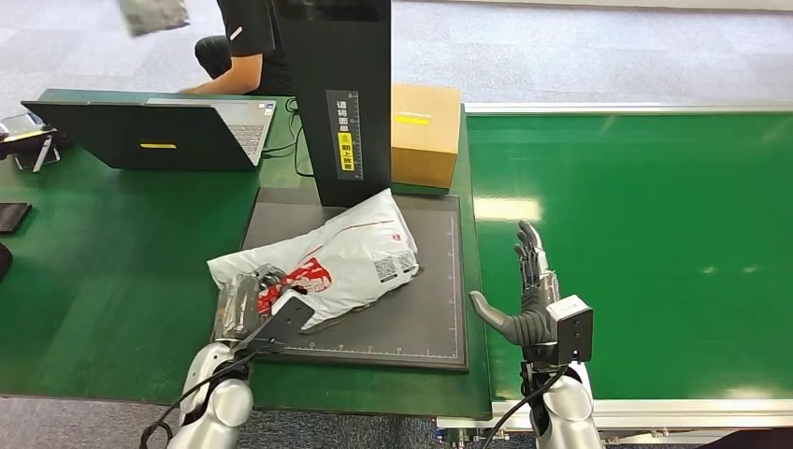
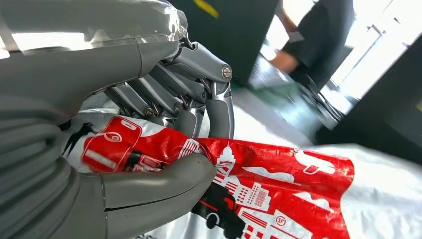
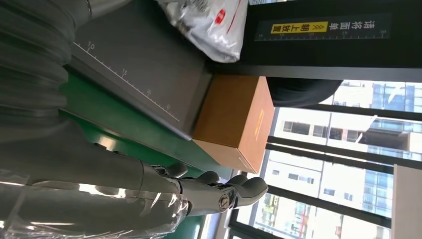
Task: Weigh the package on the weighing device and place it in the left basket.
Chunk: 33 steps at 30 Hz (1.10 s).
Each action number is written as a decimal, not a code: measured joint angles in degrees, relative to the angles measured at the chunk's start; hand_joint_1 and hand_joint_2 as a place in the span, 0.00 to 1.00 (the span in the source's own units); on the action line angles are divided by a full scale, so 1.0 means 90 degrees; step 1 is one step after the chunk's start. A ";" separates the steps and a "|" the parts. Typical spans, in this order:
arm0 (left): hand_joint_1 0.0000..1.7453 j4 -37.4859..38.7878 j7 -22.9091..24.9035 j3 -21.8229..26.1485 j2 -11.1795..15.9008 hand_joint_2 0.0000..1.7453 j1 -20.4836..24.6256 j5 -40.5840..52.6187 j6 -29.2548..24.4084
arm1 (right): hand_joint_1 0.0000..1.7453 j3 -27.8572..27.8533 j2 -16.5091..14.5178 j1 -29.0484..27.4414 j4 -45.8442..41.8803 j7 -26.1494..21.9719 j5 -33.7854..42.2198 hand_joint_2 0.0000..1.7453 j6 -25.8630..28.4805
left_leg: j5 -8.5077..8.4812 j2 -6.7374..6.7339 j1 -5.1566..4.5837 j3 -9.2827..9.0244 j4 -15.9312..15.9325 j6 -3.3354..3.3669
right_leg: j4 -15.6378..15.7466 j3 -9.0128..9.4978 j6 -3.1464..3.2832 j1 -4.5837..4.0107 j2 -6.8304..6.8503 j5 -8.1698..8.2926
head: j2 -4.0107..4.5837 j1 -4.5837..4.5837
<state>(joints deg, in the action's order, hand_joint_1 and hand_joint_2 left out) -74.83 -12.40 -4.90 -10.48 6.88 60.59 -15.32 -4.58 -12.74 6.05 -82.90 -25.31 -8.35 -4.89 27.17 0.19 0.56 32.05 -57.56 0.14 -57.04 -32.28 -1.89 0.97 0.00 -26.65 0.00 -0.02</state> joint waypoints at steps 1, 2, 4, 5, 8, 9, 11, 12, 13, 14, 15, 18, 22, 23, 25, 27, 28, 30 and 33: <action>1.00 0.0021 0.0050 0.0133 0.0074 1.00 0.0057 0.0057 -0.0133 | 0.00 0.0000 0.0000 -0.0001 0.0000 0.0001 0.0013 1.00 0.0010 | -0.0001 0.0000 0.0001 0.0000 0.0000 -0.0001 | -0.0001 0.0000 0.0000 -0.0002 0.0000 0.0000 | 0.0000 0.0001; 1.00 0.0052 0.0114 0.0295 0.0170 1.00 0.0133 0.0132 -0.0292 | 0.00 -0.0001 0.0000 -0.0002 0.0000 0.0002 0.0029 1.00 0.0019 | -0.0002 0.0000 0.0003 0.0000 0.0001 -0.0003 | -0.0003 -0.0001 0.0001 -0.0004 0.0000 0.0000 | 0.0000 0.0001; 1.00 0.0146 0.0249 0.0722 0.0419 1.00 0.0315 0.0288 -0.0668 | 0.00 -0.0001 0.0000 -0.0006 0.0000 0.0007 0.0064 1.00 0.0026 | -0.0003 -0.0001 0.0006 -0.0002 0.0001 -0.0005 | -0.0008 -0.0002 0.0003 -0.0007 -0.0002 0.0000 | 0.0000 0.0001; 1.00 0.0188 0.0296 0.0933 0.0528 1.00 0.0401 0.0333 -0.0815 | 0.00 0.0000 0.0000 -0.0010 0.0000 0.0009 0.0078 1.00 0.0026 | -0.0004 -0.0003 0.0007 -0.0003 0.0001 -0.0006 | -0.0010 -0.0002 0.0004 -0.0007 -0.0003 0.0000 | 0.0000 0.0001; 1.00 0.0261 0.0368 0.1455 0.0782 1.00 0.0552 0.0385 -0.1080 | 0.00 0.0001 0.0001 -0.0026 0.0000 0.0010 0.0104 1.00 0.0027 | -0.0004 -0.0009 0.0008 -0.0005 0.0002 -0.0008 | -0.0014 -0.0005 0.0007 -0.0008 -0.0007 -0.0002 | 0.0000 0.0002; 1.00 0.0278 0.0391 0.1590 0.0850 1.00 0.0579 0.0402 -0.1146 | 0.00 0.0000 0.0002 -0.0031 0.0001 0.0010 0.0113 1.00 0.0029 | -0.0005 -0.0009 0.0008 -0.0004 0.0002 -0.0008 | -0.0014 -0.0005 0.0008 -0.0008 -0.0006 -0.0002 | 0.0000 0.0002; 1.00 0.0327 0.0461 0.1948 0.1007 1.00 0.0657 0.0491 -0.1338 | 0.00 0.0001 0.0002 -0.0041 0.0009 0.0003 0.0141 1.00 0.0052 | -0.0005 -0.0008 0.0010 -0.0002 0.0002 -0.0009 | -0.0015 -0.0006 0.0010 -0.0009 -0.0004 -0.0004 | 0.0000 0.0001; 1.00 0.0355 0.0493 0.2155 0.1078 1.00 0.0703 0.0552 -0.1456 | 0.00 0.0001 0.0002 -0.0049 0.0013 -0.0002 0.0161 1.00 0.0072 | -0.0006 -0.0008 0.0010 -0.0001 0.0002 -0.0010 | -0.0015 -0.0006 0.0010 -0.0009 -0.0005 -0.0004 | 0.0000 0.0001; 1.00 0.0381 0.0522 0.2374 0.1140 1.00 0.0751 0.0618 -0.1578 | 0.00 0.0001 0.0003 -0.0062 0.0016 -0.0009 0.0182 1.00 0.0099 | -0.0006 -0.0009 0.0011 -0.0001 0.0002 -0.0011 | -0.0015 -0.0006 0.0010 -0.0009 -0.0006 -0.0004 | 0.0000 0.0001; 1.00 0.0400 0.0537 0.2571 0.1184 1.00 0.0786 0.0673 -0.1685 | 0.00 0.0002 0.0005 -0.0083 0.0018 -0.0015 0.0202 1.00 0.0126 | -0.0006 -0.0010 0.0010 -0.0001 0.0002 -0.0011 | -0.0015 -0.0006 0.0010 -0.0008 -0.0008 -0.0004 | 0.0000 0.0001; 1.00 0.0414 0.0543 0.2739 0.1228 1.00 0.0810 0.0709 -0.1774 | 0.00 0.0002 0.0007 -0.0109 0.0018 -0.0023 0.0220 1.00 0.0152 | -0.0005 -0.0011 0.0010 -0.0001 0.0002 -0.0011 | -0.0014 -0.0007 0.0010 -0.0007 -0.0008 -0.0005 | 0.0000 0.0001; 1.00 0.0470 0.0530 0.3091 0.1320 1.00 0.0834 0.0742 -0.1962 | 0.00 0.0002 0.0010 -0.0180 0.0018 -0.0062 0.0254 1.00 0.0205 | -0.0004 -0.0007 0.0008 0.0001 0.0001 -0.0010 | -0.0012 -0.0006 0.0010 -0.0006 -0.0004 -0.0005 | 0.0000 0.0000; 0.85 0.0665 0.0541 0.3298 0.1357 1.00 0.0904 0.0714 -0.2242 | 0.00 0.0002 0.0010 -0.0225 0.0017 -0.0087 0.0313 1.00 0.0325 | -0.0004 -0.0007 0.0006 0.0001 0.0000 -0.0009 | -0.0011 -0.0005 0.0010 -0.0004 -0.0005 -0.0004 | 0.0000 0.0000; 0.60 0.0724 0.0550 0.3325 0.1368 1.00 0.0931 0.0685 -0.2330 | 0.00 0.0003 0.0011 -0.0230 0.0017 -0.0087 0.0329 1.00 0.0358 | -0.0004 -0.0007 0.0006 0.0000 0.0000 -0.0009 | -0.0011 -0.0005 0.0010 -0.0004 -0.0005 -0.0004 | 0.0000 0.0000; 0.10 0.0823 0.0523 0.3352 0.1384 1.00 0.0978 0.0587 -0.2503 | 0.00 0.0007 0.0012 -0.0242 0.0017 -0.0087 0.0358 1.00 0.0412 | -0.0004 -0.0007 0.0006 -0.0001 0.0000 -0.0009 | -0.0011 -0.0005 0.0010 -0.0005 -0.0004 -0.0003 | 0.0000 0.0001; 0.00 0.0880 0.0426 0.3358 0.1387 0.75 0.1008 0.0479 -0.2639 | 0.00 0.0021 0.0013 -0.0259 0.0017 -0.0087 0.0388 1.00 0.0451 | -0.0004 -0.0007 0.0006 -0.0002 0.0000 -0.0009 | -0.0011 -0.0005 0.0010 -0.0005 -0.0005 -0.0003 | 0.0000 0.0001; 0.00 0.0893 0.0352 0.3359 0.1384 0.50 0.1018 0.0416 -0.2679 | 0.00 0.0033 0.0014 -0.0269 0.0017 -0.0088 0.0404 1.00 0.0473 | -0.0004 -0.0008 0.0006 -0.0003 0.0000 -0.0009 | -0.0011 -0.0005 0.0010 -0.0006 -0.0005 -0.0003 | 0.0000 0.0001; 0.00 0.0900 0.0163 0.3352 0.1367 0.00 0.1029 0.0209 -0.2707 | 0.00 0.0064 0.0016 -0.0284 0.0018 -0.0092 0.0428 1.00 0.0511 | -0.0004 -0.0008 0.0006 -0.0003 0.0000 -0.0009 | -0.0011 -0.0006 0.0010 -0.0006 -0.0005 -0.0003 | 0.0000 0.0002; 0.00 0.0894 -0.0037 0.3271 0.1317 0.00 0.1026 -0.0098 -0.2711 | 0.00 0.0107 0.0026 -0.0293 0.0018 -0.0099 0.0442 1.00 0.0526 | -0.0004 -0.0008 0.0006 -0.0003 0.0000 -0.0009 | -0.0011 -0.0006 0.0011 -0.0006 -0.0005 -0.0004 | 0.0000 0.0001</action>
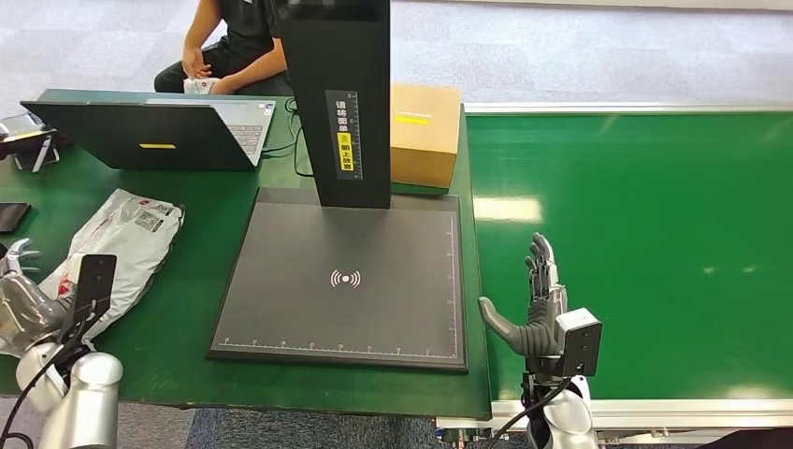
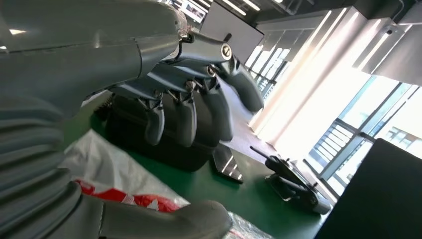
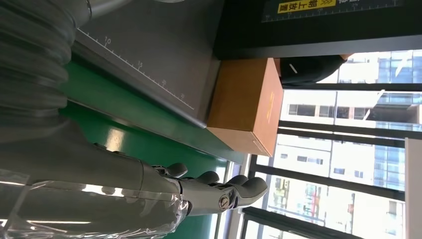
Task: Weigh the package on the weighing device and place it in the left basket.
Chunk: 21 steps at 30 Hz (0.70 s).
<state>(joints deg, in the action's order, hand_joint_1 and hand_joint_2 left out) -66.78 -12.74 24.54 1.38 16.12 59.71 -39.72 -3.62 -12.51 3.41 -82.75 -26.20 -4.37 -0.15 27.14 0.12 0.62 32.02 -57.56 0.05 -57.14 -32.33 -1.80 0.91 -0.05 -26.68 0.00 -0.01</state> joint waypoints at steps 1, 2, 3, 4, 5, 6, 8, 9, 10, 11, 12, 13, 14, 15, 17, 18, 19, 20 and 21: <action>0.00 -0.0010 -0.0032 -0.0052 -0.0017 0.00 -0.0004 -0.0084 -0.0002 | 0.00 0.0013 0.0004 -0.0001 -0.0001 -0.0001 0.0004 1.00 0.0001 | 0.0000 0.0000 0.0000 0.0000 0.0000 0.0000 | 0.0000 0.0000 0.0000 0.0000 0.0000 0.0000 | 0.0000 -0.0001; 0.00 -0.0028 -0.0070 -0.0109 -0.0035 0.00 -0.0011 -0.0186 -0.0002 | 0.00 0.0027 0.0009 -0.0003 -0.0001 -0.0001 0.0009 1.00 0.0005 | 0.0000 0.0000 0.0000 0.0001 0.0000 0.0000 | 0.0000 0.0000 0.0000 0.0000 0.0000 0.0000 | 0.0000 -0.0001; 0.00 -0.0052 -0.0115 -0.0171 -0.0051 0.00 -0.0019 -0.0296 -0.0001 | 0.00 0.0040 0.0014 -0.0005 -0.0001 -0.0001 0.0014 1.00 0.0013 | 0.0000 0.0000 0.0000 0.0001 0.0000 0.0000 | 0.0000 0.0001 0.0000 0.0000 0.0000 0.0000 | 0.0000 -0.0001; 0.00 -0.0079 -0.0171 -0.0232 -0.0065 0.00 -0.0030 -0.0411 0.0001 | 0.00 0.0050 0.0020 -0.0008 -0.0001 -0.0001 0.0019 1.00 0.0021 | 0.0000 0.0000 0.0000 0.0001 0.0000 0.0000 | 0.0000 0.0001 0.0000 0.0001 0.0000 0.0000 | 0.0000 -0.0001; 0.00 -0.0109 -0.0236 -0.0289 -0.0080 0.00 -0.0043 -0.0527 0.0005 | 0.00 0.0060 0.0026 -0.0010 -0.0001 -0.0001 0.0022 1.00 0.0028 | 0.0000 0.0000 0.0000 0.0001 0.0000 0.0000 | 0.0000 0.0001 0.0000 0.0001 0.0000 0.0000 | 0.0000 -0.0001; 0.00 -0.0142 -0.0322 -0.0345 -0.0092 0.00 -0.0058 -0.0672 0.0027 | 0.00 0.0066 0.0031 -0.0013 -0.0001 -0.0001 0.0025 1.00 0.0032 | 0.0000 0.0000 0.0000 0.0000 0.0000 0.0000 | 0.0000 0.0001 0.0000 0.0001 0.0000 0.0000 | 0.0000 -0.0002; 0.00 -0.0234 -0.0621 -0.0428 -0.0126 0.00 -0.0088 -0.1220 0.0169 | 0.00 0.0073 0.0038 -0.0020 -0.0001 -0.0002 0.0029 1.00 0.0042 | 0.0000 0.0000 0.0000 0.0000 0.0000 0.0000 | 0.0000 0.0001 0.0000 0.0001 0.0000 0.0000 | 0.0000 -0.0001; 0.00 -0.0291 -0.0805 -0.0458 -0.0148 0.00 -0.0100 -0.1558 0.0265 | 0.00 0.0075 0.0040 -0.0027 -0.0001 -0.0002 0.0030 1.00 0.0050 | 0.0000 0.0000 0.0000 0.0000 -0.0001 0.0000 | 0.0000 0.0001 0.0000 0.0001 0.0000 0.0000 | 0.0000 -0.0001; 0.00 -0.0352 -0.0961 -0.0484 -0.0171 0.00 -0.0111 -0.1846 0.0349 | 0.00 0.0076 0.0041 -0.0033 -0.0001 -0.0003 0.0031 1.00 0.0060 | 0.0000 0.0000 0.0000 0.0000 -0.0001 0.0000 | 0.0000 0.0001 0.0000 0.0001 0.0000 0.0000 | 0.0000 0.0000; 0.00 -0.0406 -0.1059 -0.0508 -0.0191 0.00 -0.0119 -0.2029 0.0399 | 0.00 0.0077 0.0042 -0.0039 -0.0001 -0.0003 0.0032 1.00 0.0067 | 0.0000 0.0000 0.0000 0.0000 -0.0001 0.0000 | 0.0000 0.0002 0.0000 0.0001 0.0000 0.0000 | 0.0000 0.0000; 0.00 -0.0451 -0.1107 -0.0533 -0.0207 0.00 -0.0124 -0.2101 0.0424 | 0.00 0.0078 0.0042 -0.0043 -0.0001 -0.0003 0.0032 1.00 0.0070 | 0.0000 0.0000 0.0000 0.0000 -0.0001 0.0000 | 0.0000 0.0002 0.0000 0.0001 0.0000 0.0000 | 0.0000 0.0000; 0.00 -0.0491 -0.1124 -0.0555 -0.0219 0.00 -0.0128 -0.2128 0.0440 | 0.00 0.0078 0.0042 -0.0045 -0.0001 -0.0004 0.0032 1.00 0.0070 | 0.0000 0.0000 0.0000 0.0000 -0.0001 0.0000 | 0.0000 0.0001 0.0000 0.0001 0.0000 0.0000 | 0.0000 0.0000; 0.00 -0.0523 -0.1132 -0.0571 -0.0231 0.00 -0.0129 -0.2144 0.0450 | 0.00 0.0079 0.0042 -0.0047 -0.0001 -0.0004 0.0032 1.00 0.0070 | 0.0000 0.0000 0.0000 0.0000 0.0000 0.0000 | 0.0000 0.0001 0.0000 0.0000 0.0000 0.0000 | 0.0000 0.0000; 0.00 -0.0554 -0.1140 -0.0582 -0.0243 0.00 -0.0131 -0.2156 0.0457 | 0.00 0.0080 0.0043 -0.0049 -0.0001 -0.0004 0.0033 1.00 0.0070 | 0.0000 0.0000 0.0000 0.0000 0.0000 0.0000 | 0.0000 0.0001 0.0000 0.0000 0.0000 0.0000 | 0.0000 -0.0001; 0.00 -0.0605 -0.1151 -0.0590 -0.0261 0.00 -0.0138 -0.2163 0.0463 | 0.00 0.0080 0.0044 -0.0051 -0.0001 -0.0004 0.0034 1.00 0.0072 | 0.0000 0.0000 0.0000 -0.0001 0.0000 0.0000 | 0.0000 0.0001 0.0000 0.0000 0.0000 0.0000 | 0.0000 0.0000; 0.00 -0.0624 -0.1155 -0.0591 -0.0267 0.00 -0.0143 -0.2163 0.0464 | 0.00 0.0080 0.0044 -0.0052 -0.0001 -0.0004 0.0034 1.00 0.0072 | 0.0000 0.0000 0.0000 -0.0001 0.0000 0.0000 | 0.0000 0.0001 0.0000 0.0000 0.0000 0.0000 | 0.0000 0.0000; 0.00 -0.0639 -0.1157 -0.0592 -0.0271 0.00 -0.0146 -0.2163 0.0465 | 0.00 0.0080 0.0044 -0.0053 -0.0001 -0.0005 0.0034 1.00 0.0073 | 0.0000 0.0000 0.0000 -0.0001 0.0000 0.0000 | 0.0000 0.0001 0.0000 0.0000 0.0000 0.0000 | 0.0000 0.0001; 0.00 -0.0650 -0.1157 -0.0593 -0.0276 0.00 -0.0150 -0.2163 0.0466 | 0.00 0.0080 0.0044 -0.0053 -0.0001 -0.0005 0.0035 1.00 0.0073 | 0.0000 0.0000 0.0000 -0.0001 0.0000 0.0000 | 0.0000 0.0001 0.0000 0.0000 0.0000 0.0000 | 0.0000 0.0000; 0.00 -0.0657 -0.1157 -0.0593 -0.0279 0.00 -0.0154 -0.2163 0.0468 | 0.00 0.0080 0.0045 -0.0054 -0.0001 -0.0005 0.0035 1.00 0.0073 | 0.0000 0.0000 0.0000 -0.0001 0.0000 0.0000 | 0.0000 0.0002 0.0000 0.0000 0.0000 0.0000 | 0.0000 0.0000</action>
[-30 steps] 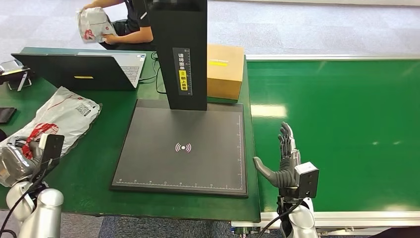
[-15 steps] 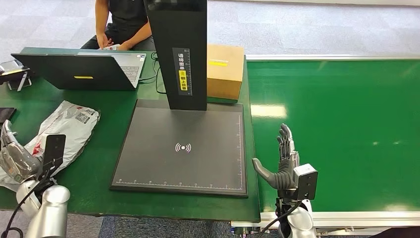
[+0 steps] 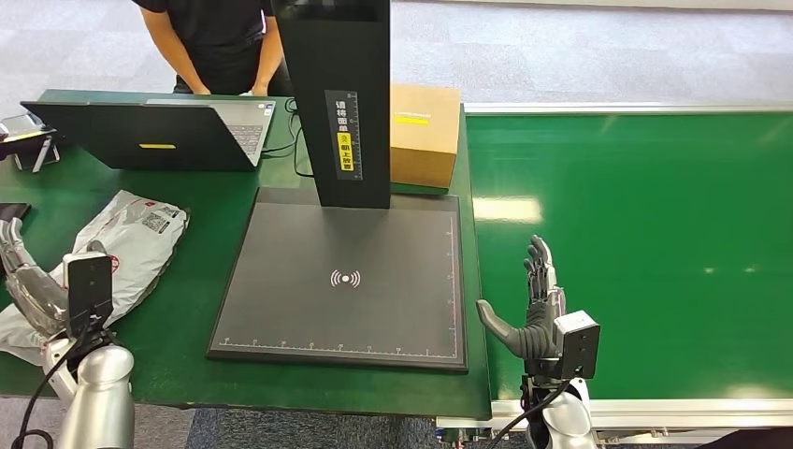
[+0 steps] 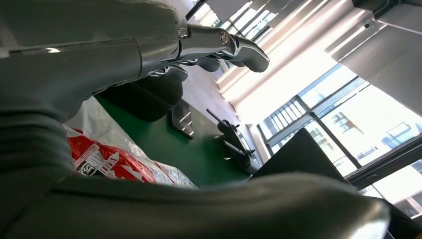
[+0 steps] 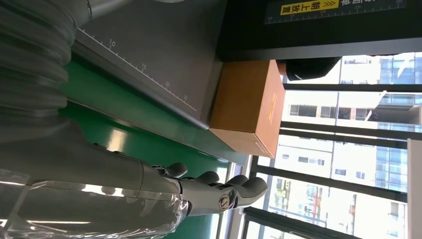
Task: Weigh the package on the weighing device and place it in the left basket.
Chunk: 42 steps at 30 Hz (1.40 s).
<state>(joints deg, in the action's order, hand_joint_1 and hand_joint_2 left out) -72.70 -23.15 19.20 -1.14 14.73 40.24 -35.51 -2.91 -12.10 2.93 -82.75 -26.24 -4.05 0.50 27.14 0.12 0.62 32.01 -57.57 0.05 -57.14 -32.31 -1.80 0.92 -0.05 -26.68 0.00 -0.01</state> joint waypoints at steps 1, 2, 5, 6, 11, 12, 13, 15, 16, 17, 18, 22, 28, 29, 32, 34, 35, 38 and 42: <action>0.00 -0.0008 0.0000 -0.0001 -0.0004 0.00 -0.0005 0.0000 0.0002 | 0.00 0.0000 0.0001 0.0000 0.0000 -0.0001 0.0001 1.00 0.0000 | 0.0000 0.0000 0.0000 0.0000 0.0000 0.0000 | 0.0000 0.0000 0.0000 0.0000 0.0000 0.0000 | 0.0000 -0.0001; 0.00 -0.0016 0.0000 -0.0001 -0.0010 0.00 -0.0009 0.0000 0.0003 | 0.00 0.0000 0.0001 -0.0001 0.0000 -0.0001 0.0003 1.00 0.0000 | 0.0000 0.0000 0.0000 0.0000 0.0000 0.0000 | 0.0000 0.0000 0.0000 0.0000 0.0000 0.0000 | 0.0000 -0.0001; 0.00 -0.0041 0.0000 -0.0001 -0.0025 0.00 -0.0016 0.0000 0.0004 | 0.00 0.0000 0.0002 -0.0001 0.0000 -0.0001 0.0006 1.00 0.0000 | 0.0000 0.0000 0.0000 0.0000 0.0000 0.0000 | 0.0000 0.0001 0.0000 0.0001 0.0000 0.0000 | 0.0000 -0.0001; 0.00 -0.0044 0.0000 -0.0001 -0.0028 0.00 -0.0018 0.0000 0.0004 | 0.00 0.0000 0.0002 -0.0001 0.0000 -0.0001 0.0006 1.00 0.0000 | 0.0000 0.0000 0.0000 0.0000 0.0000 0.0000 | 0.0000 0.0001 0.0000 0.0001 0.0000 0.0000 | 0.0000 -0.0001; 0.00 -0.0056 0.0000 -0.0001 -0.0032 0.50 -0.0024 0.0000 0.0004 | 0.00 0.0000 0.0002 -0.0002 0.0000 -0.0001 0.0006 1.00 0.0000 | 0.0000 0.0000 0.0000 0.0000 0.0000 0.0000 | 0.0000 0.0000 0.0000 0.0000 0.0000 0.0000 | 0.0000 0.0001; 0.00 -0.0056 -0.0004 -0.0001 -0.0032 0.75 -0.0025 -0.0018 0.0008 | 0.00 0.0000 0.0002 -0.0002 0.0000 -0.0001 0.0006 1.00 0.0000 | 0.0000 0.0000 0.0000 0.0000 0.0000 0.0000 | 0.0000 0.0000 0.0000 0.0000 0.0000 0.0000 | 0.0000 0.0001; 0.00 -0.0061 -0.0032 -0.0001 -0.0033 1.00 -0.0026 -0.0082 0.0046 | 0.00 0.0000 0.0003 -0.0002 0.0000 -0.0001 0.0007 1.00 0.0000 | 0.0000 0.0000 0.0000 0.0000 0.0000 0.0000 | 0.0000 0.0000 0.0000 0.0000 0.0000 0.0000 | 0.0000 0.0001; 0.00 -0.0116 -0.0263 0.0000 -0.0050 1.00 -0.0044 -0.0671 0.0437 | 0.00 0.0000 0.0004 -0.0002 0.0000 -0.0008 0.0011 1.00 -0.0003 | 0.0000 0.0000 0.0000 0.0000 0.0000 0.0000 | 0.0000 0.0000 0.0000 0.0000 0.0000 0.0000 | 0.0000 0.0001; 0.00 -0.0180 -0.0461 0.0000 -0.0070 1.00 -0.0066 -0.1254 0.0875 | 0.00 0.0000 0.0004 -0.0002 0.0001 -0.0019 0.0015 1.00 -0.0012 | 0.0000 0.0000 0.0000 0.0000 0.0000 0.0000 | 0.0000 0.0000 0.0000 0.0000 0.0000 0.0000 | 0.0000 0.0001; 0.00 -0.0268 -0.0661 -0.0009 -0.0101 1.00 -0.0102 -0.1925 0.1436 | 0.00 0.0000 0.0004 -0.0001 0.0001 -0.0035 0.0020 1.00 -0.0027 | 0.0000 0.0000 0.0000 0.0000 0.0000 0.0000 | 0.0000 0.0000 0.0000 0.0000 0.0000 0.0000 | 0.0000 0.0000; 0.00 -0.0359 -0.0809 -0.0035 -0.0135 1.00 -0.0145 -0.2530 0.2042 | 0.00 0.0000 0.0005 0.0000 0.0003 -0.0055 0.0024 1.00 -0.0048 | 0.0000 0.0000 0.0000 0.0000 0.0000 0.0000 | 0.0000 0.0000 0.0000 0.0001 0.0000 0.0000 | 0.0000 0.0000; 0.00 -0.0545 -0.0849 -0.0359 -0.0212 1.00 -0.0317 -0.3453 0.4061 | 0.00 0.0001 0.0009 0.0019 0.0036 -0.0114 0.0027 1.00 -0.0136 | 0.0001 0.0001 -0.0002 0.0001 0.0000 0.0001 | 0.0001 0.0000 0.0000 0.0003 0.0001 0.0000 | 0.0000 -0.0001; 0.00 -0.0058 -0.0287 -0.1271 -0.0437 0.50 -0.0304 -0.4728 0.7048 | 0.00 0.0041 0.0011 0.0217 0.0195 -0.0115 -0.0071 1.00 -0.0359 | 0.0000 0.0006 -0.0013 -0.0003 -0.0002 0.0003 | 0.0003 0.0003 -0.0003 0.0013 0.0005 0.0002 | 0.0000 0.0001; 0.00 0.0177 -0.0301 -0.1487 -0.0549 0.25 -0.0269 -0.4926 0.7320 | 0.00 0.0061 0.0010 0.0259 0.0221 -0.0112 -0.0091 1.00 -0.0381 | 0.0000 0.0009 -0.0015 -0.0003 -0.0002 0.0004 | 0.0003 0.0005 -0.0004 0.0016 0.0008 0.0002 | 0.0000 0.0001; 0.00 0.0752 -0.0412 -0.2135 -0.0883 0.00 -0.0229 -0.5213 0.7219 | 0.00 0.0122 0.0008 0.0346 0.0281 -0.0104 -0.0148 1.00 -0.0351 | 0.0000 0.0007 -0.0017 -0.0002 -0.0003 0.0006 | 0.0002 0.0006 -0.0006 0.0019 0.0004 0.0004 | 0.0000 -0.0002; 0.00 0.0894 -0.0345 -0.2402 -0.1008 0.00 -0.0219 -0.5261 0.6899 | 0.00 0.0132 0.0009 0.0354 0.0299 -0.0100 -0.0161 1.00 -0.0300 | 0.0001 0.0005 -0.0018 -0.0002 -0.0003 0.0006 | 0.0002 0.0004 -0.0007 0.0019 0.0001 0.0004 | 0.0000 -0.0002; 0.00 0.0920 -0.0313 -0.2486 -0.1038 0.00 -0.0212 -0.5189 0.6649 | 0.00 0.0131 0.0008 0.0350 0.0297 -0.0089 -0.0163 1.00 -0.0285 | 0.0001 0.0005 -0.0018 -0.0002 -0.0003 0.0006 | 0.0003 0.0003 -0.0007 0.0019 0.0001 0.0004 | 0.0000 -0.0002; 0.00 0.0936 -0.0304 -0.2650 -0.1095 0.00 -0.0205 -0.4697 0.5505 | 0.00 0.0123 0.0005 0.0325 0.0255 -0.0008 -0.0194 1.00 -0.0293 | 0.0001 0.0006 -0.0017 -0.0002 -0.0002 0.0006 | 0.0002 0.0000 -0.0006 0.0016 0.0003 0.0003 | 0.0000 0.0001; 0.00 0.0937 -0.0376 -0.2853 -0.1131 0.00 -0.0169 -0.4615 0.5355 | 0.00 0.0120 0.0002 0.0366 0.0260 0.0033 -0.0270 1.00 -0.0392 | 0.0000 0.0006 -0.0013 -0.0001 0.0000 0.0005 | 0.0001 0.0001 -0.0005 0.0013 0.0004 0.0003 | 0.0000 -0.0001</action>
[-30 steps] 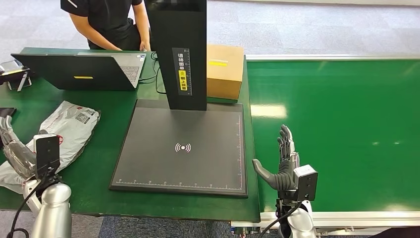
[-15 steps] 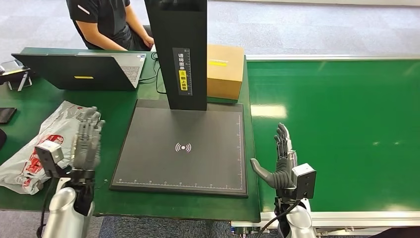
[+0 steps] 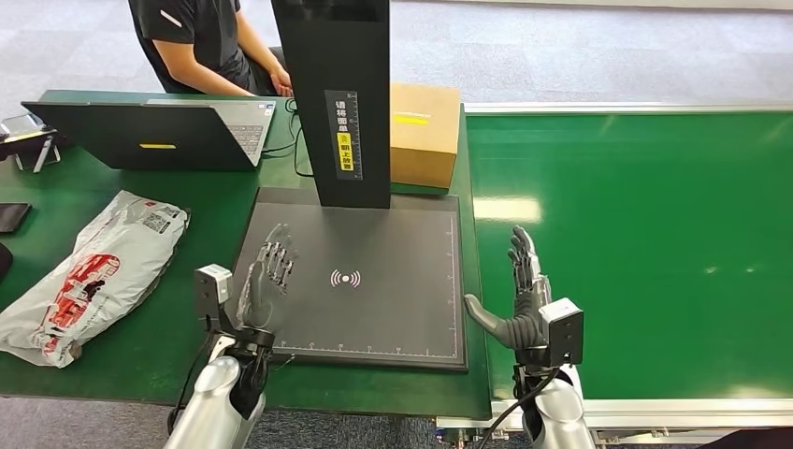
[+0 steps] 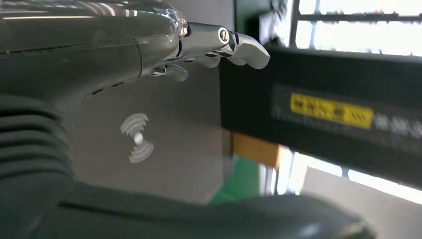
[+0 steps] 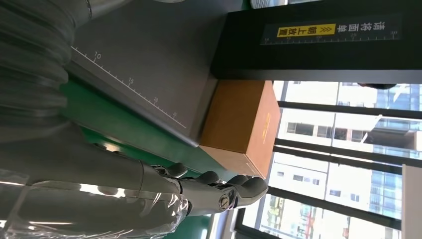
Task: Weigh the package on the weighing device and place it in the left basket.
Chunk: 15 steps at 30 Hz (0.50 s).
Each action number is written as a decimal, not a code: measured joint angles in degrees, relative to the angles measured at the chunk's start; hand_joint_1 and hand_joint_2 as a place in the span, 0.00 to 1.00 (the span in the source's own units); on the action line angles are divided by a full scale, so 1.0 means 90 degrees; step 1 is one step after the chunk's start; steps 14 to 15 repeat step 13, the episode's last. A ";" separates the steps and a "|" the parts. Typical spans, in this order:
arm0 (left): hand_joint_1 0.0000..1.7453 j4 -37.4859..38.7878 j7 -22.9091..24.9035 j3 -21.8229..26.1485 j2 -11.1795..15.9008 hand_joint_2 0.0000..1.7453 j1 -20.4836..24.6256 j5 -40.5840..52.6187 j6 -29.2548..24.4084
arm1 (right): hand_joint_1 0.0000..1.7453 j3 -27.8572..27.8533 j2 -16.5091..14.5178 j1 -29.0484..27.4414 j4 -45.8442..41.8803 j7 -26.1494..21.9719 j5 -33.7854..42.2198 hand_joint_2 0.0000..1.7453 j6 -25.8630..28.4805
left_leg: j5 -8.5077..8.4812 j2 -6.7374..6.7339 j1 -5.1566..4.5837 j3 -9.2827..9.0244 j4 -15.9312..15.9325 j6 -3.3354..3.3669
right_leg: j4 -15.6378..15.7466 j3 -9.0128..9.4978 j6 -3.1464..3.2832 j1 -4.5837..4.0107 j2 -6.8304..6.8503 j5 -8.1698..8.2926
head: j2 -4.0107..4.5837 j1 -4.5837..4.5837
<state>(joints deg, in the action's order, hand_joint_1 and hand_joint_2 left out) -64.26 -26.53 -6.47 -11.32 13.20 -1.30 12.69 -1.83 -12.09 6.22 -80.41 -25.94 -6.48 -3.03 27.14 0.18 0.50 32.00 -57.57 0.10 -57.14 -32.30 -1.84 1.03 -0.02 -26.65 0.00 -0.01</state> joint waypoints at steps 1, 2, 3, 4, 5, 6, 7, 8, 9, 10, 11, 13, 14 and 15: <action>0.00 0.0003 -0.0044 -0.0050 0.0000 0.00 0.0021 -0.0035 0.0121 | 0.00 0.0001 0.0000 0.0025 0.0016 -0.0002 -0.0010 1.00 -0.0017 | 0.0000 0.0000 0.0001 0.0000 0.0000 0.0000 | 0.0000 0.0001 0.0000 0.0000 0.0000 0.0000 | 0.0000 0.0001; 0.00 0.0008 -0.0097 -0.0088 0.0001 0.00 0.0044 -0.0052 0.0213 | 0.00 0.0001 0.0000 0.0049 0.0034 -0.0005 -0.0014 1.00 -0.0027 | 0.0000 0.0000 0.0001 0.0000 0.0000 0.0000 | 0.0000 0.0001 0.0000 0.0000 0.0000 0.0000 | 0.0000 0.0000; 0.00 0.0015 -0.0161 -0.0115 0.0002 0.00 0.0064 -0.0055 0.0271 | 0.00 0.0002 0.0000 0.0069 0.0051 -0.0008 -0.0015 1.00 -0.0032 | 0.0000 0.0000 0.0001 0.0000 0.0000 0.0000 | -0.0001 0.0002 0.0000 0.0001 0.0000 0.0000 | 0.0000 -0.0001; 0.00 0.0021 -0.0241 -0.0132 0.0003 0.00 0.0079 -0.0036 0.0281 | 0.00 0.0002 0.0000 0.0083 0.0064 -0.0009 -0.0016 1.00 -0.0032 | -0.0001 0.0000 0.0001 -0.0001 0.0000 0.0000 | -0.0001 0.0003 0.0000 0.0001 0.0000 0.0001 | 0.0000 0.0000; 0.00 0.0024 -0.0335 -0.0140 0.0004 0.00 0.0090 0.0007 0.0253 | 0.00 0.0002 0.0000 0.0090 0.0075 -0.0010 -0.0015 1.00 -0.0032 | -0.0001 0.0000 0.0001 -0.0001 0.0000 0.0000 | -0.0001 0.0003 0.0000 0.0001 0.0000 0.0001 | 0.0000 -0.0001; 0.00 0.0024 -0.0428 -0.0143 0.0005 0.00 0.0095 0.0073 0.0201 | 0.00 0.0003 0.0000 0.0094 0.0083 -0.0010 -0.0015 1.00 -0.0031 | -0.0001 0.0000 0.0001 -0.0001 0.0000 0.0000 | -0.0001 0.0003 0.0000 0.0002 0.0000 0.0001 | 0.0000 -0.0001; 0.00 0.0013 -0.0516 -0.0143 0.0006 0.00 0.0097 0.0159 0.0134 | 0.00 0.0004 0.0000 0.0094 0.0089 -0.0012 -0.0013 1.00 -0.0030 | -0.0001 0.0000 0.0001 0.0000 -0.0001 0.0000 | -0.0001 0.0003 0.0000 0.0002 0.0000 0.0001 | 0.0000 0.0000; 0.00 -0.0008 -0.0594 -0.0143 0.0007 0.00 0.0095 0.0253 0.0069 | 0.00 0.0004 0.0000 0.0094 0.0094 -0.0015 -0.0012 1.00 -0.0030 | -0.0001 0.0000 0.0000 0.0000 -0.0001 0.0000 | -0.0001 0.0003 -0.0001 0.0002 0.0000 0.0001 | 0.0000 -0.0001; 0.00 -0.0040 -0.0659 -0.0143 0.0007 0.00 0.0092 0.0344 0.0011 | 0.00 0.0005 0.0000 0.0094 0.0098 -0.0017 -0.0011 1.00 -0.0029 | -0.0001 0.0000 0.0000 0.0000 -0.0001 0.0000 | -0.0001 0.0003 -0.0001 0.0002 0.0000 0.0001 | 0.0000 -0.0001; 0.00 -0.0084 -0.0721 -0.0143 0.0007 0.00 0.0089 0.0428 -0.0041 | 0.00 0.0005 0.0000 0.0094 0.0100 -0.0020 -0.0010 1.00 -0.0028 | -0.0001 0.0000 0.0000 0.0001 -0.0001 0.0000 | -0.0001 0.0003 -0.0001 0.0002 0.0000 0.0000 | 0.0000 -0.0001; 0.00 -0.0132 -0.0777 -0.0143 0.0007 0.00 0.0088 0.0496 -0.0082 | 0.00 0.0005 0.0000 0.0094 0.0101 -0.0022 -0.0008 1.00 -0.0027 | -0.0001 0.0000 0.0000 0.0001 -0.0001 0.0000 | -0.0001 0.0003 -0.0001 0.0002 0.0000 0.0000 | 0.0000 -0.0001; 0.00 -0.0207 -0.0850 -0.0145 0.0007 0.00 0.0086 0.0585 -0.0139 | 0.00 0.0004 0.0000 0.0094 0.0101 -0.0024 -0.0005 1.00 -0.0026 | 0.0000 0.0000 0.0000 0.0001 -0.0001 0.0000 | -0.0001 0.0002 -0.0001 0.0002 0.0000 0.0000 | 0.0000 0.0000; 0.00 -0.0207 -0.0850 -0.0145 0.0007 0.00 0.0086 0.0585 -0.0139 | 0.00 0.0004 0.0000 0.0094 0.0101 -0.0024 -0.0005 1.00 -0.0026 | 0.0000 0.0000 0.0000 0.0001 -0.0001 0.0000 | -0.0001 0.0002 -0.0001 0.0002 0.0000 0.0000 | 0.0000 0.0000; 0.00 -0.0207 -0.0850 -0.0145 0.0007 0.00 0.0086 0.0585 -0.0139 | 0.00 0.0004 0.0000 0.0094 0.0101 -0.0024 -0.0005 1.00 -0.0026 | 0.0000 0.0000 0.0000 0.0001 -0.0001 0.0000 | -0.0001 0.0002 -0.0001 0.0002 0.0000 0.0000 | 0.0000 0.0000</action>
